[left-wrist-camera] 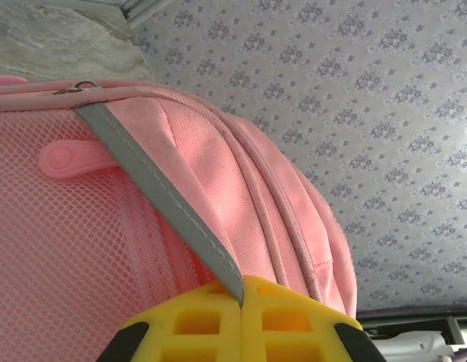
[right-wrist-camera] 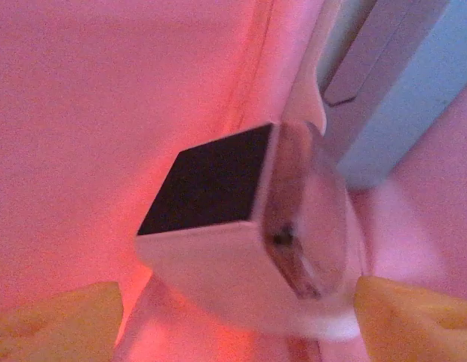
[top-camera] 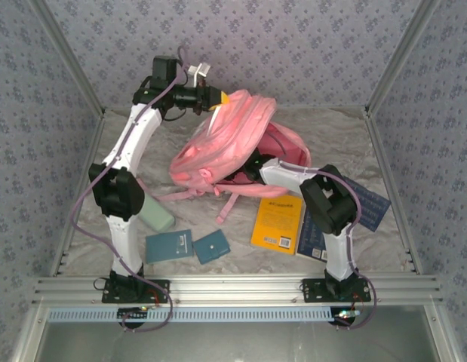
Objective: Pack the student bag
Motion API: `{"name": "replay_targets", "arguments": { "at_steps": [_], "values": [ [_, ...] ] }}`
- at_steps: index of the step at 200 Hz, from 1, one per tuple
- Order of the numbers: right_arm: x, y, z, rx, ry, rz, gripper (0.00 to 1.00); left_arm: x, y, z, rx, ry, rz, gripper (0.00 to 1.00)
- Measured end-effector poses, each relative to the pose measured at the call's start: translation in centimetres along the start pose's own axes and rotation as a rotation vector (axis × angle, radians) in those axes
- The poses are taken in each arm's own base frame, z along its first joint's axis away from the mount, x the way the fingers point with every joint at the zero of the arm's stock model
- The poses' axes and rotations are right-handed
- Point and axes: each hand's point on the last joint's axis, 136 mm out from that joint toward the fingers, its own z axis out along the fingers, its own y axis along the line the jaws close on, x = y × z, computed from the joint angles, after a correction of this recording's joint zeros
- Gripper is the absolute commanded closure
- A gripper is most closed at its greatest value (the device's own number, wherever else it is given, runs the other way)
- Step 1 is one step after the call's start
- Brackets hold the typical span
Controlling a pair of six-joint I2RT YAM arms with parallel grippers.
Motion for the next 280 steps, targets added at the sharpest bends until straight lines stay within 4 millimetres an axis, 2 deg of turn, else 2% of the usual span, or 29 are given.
{"name": "replay_targets", "arguments": {
  "at_steps": [20,58,78,101,133,175,203,224,261,280],
  "values": [
    [0.2,0.2,-0.7,-0.006,0.000,-0.042,0.09,-0.1,0.4,-0.2,-0.005,-0.004,-0.007,1.00],
    [0.2,0.8,-2.1,-0.012,0.000,-0.114,0.05,-0.2,0.5,-0.2,-0.005,-0.007,-0.007,1.00],
    [0.4,0.3,-2.4,0.007,0.009,-0.137,0.04,-0.2,0.7,-0.3,-0.006,-0.007,-0.012,1.00],
    [0.5,-1.3,-3.6,0.095,-0.005,-0.156,0.00,-0.1,1.0,-0.3,-0.007,-0.004,-0.020,1.00],
    [-0.6,-2.5,-6.9,0.237,-0.087,-0.205,0.00,0.0,1.4,-0.2,-0.009,-0.003,-0.025,1.00],
    [-2.8,-2.7,-14.1,0.325,-0.285,-0.224,0.02,-0.3,2.0,-0.7,-0.020,-0.016,-0.032,1.00],
    [-3.4,-2.9,-17.5,0.339,-0.385,-0.253,0.08,-0.5,2.5,-0.9,-0.031,-0.027,-0.040,1.00],
    [-2.9,-2.7,-18.7,0.335,-0.412,-0.332,0.11,-0.6,3.0,-0.9,-0.044,-0.034,-0.051,1.00],
    [-0.6,-3.0,-20.8,0.327,-0.415,-0.413,0.17,-0.8,3.5,-1.2,-0.066,-0.050,-0.056,1.00],
    [0.5,-2.3,-21.4,0.312,-0.404,-0.490,0.19,-1.0,3.7,-1.3,-0.075,-0.057,-0.060,1.00]
  ]
}}
